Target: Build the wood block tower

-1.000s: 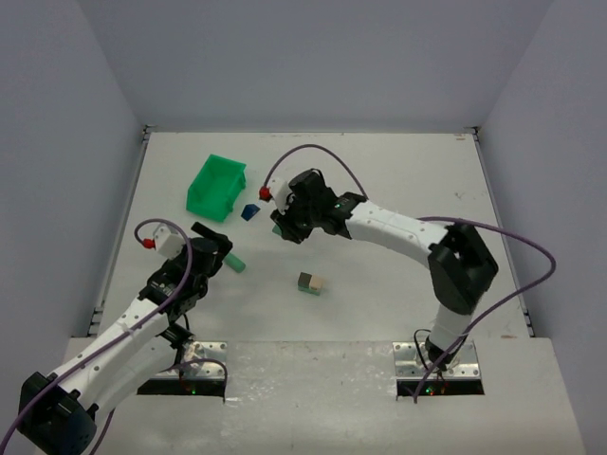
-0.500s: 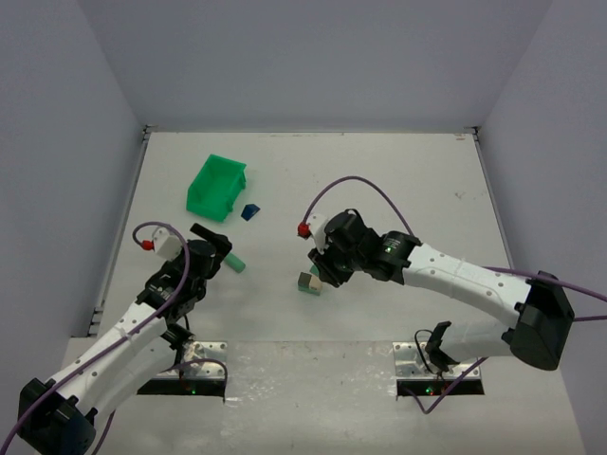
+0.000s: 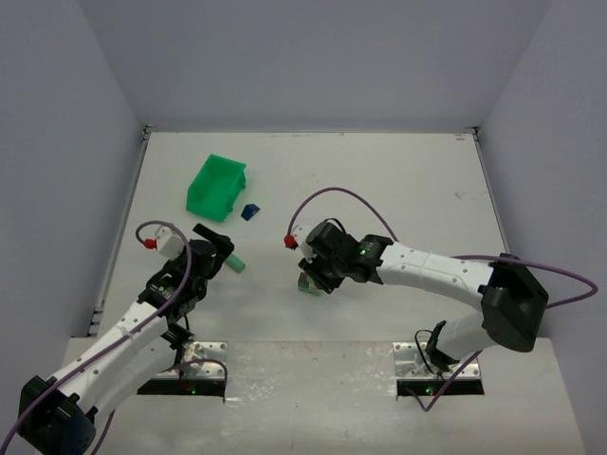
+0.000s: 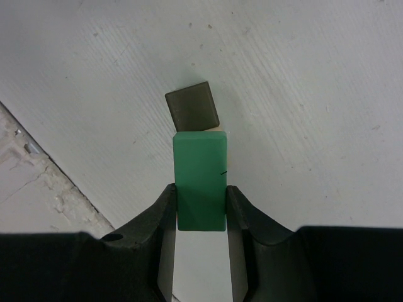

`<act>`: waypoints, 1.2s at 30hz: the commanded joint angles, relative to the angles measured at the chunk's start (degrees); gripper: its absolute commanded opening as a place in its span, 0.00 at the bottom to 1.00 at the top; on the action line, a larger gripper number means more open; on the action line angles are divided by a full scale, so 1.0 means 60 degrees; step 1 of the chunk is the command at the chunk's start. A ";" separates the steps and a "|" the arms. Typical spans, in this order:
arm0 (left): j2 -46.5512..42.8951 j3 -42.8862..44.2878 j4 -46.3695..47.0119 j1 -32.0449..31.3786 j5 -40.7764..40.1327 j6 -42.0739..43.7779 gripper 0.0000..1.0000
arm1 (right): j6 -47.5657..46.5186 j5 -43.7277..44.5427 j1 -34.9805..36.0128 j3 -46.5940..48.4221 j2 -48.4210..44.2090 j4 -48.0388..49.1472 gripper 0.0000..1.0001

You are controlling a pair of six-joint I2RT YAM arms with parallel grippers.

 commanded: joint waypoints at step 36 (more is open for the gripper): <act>0.0074 0.0028 0.0447 -0.0062 0.0104 0.0265 1.00 | -0.1342 -0.0391 0.0060 0.0299 0.0677 0.1243 0.20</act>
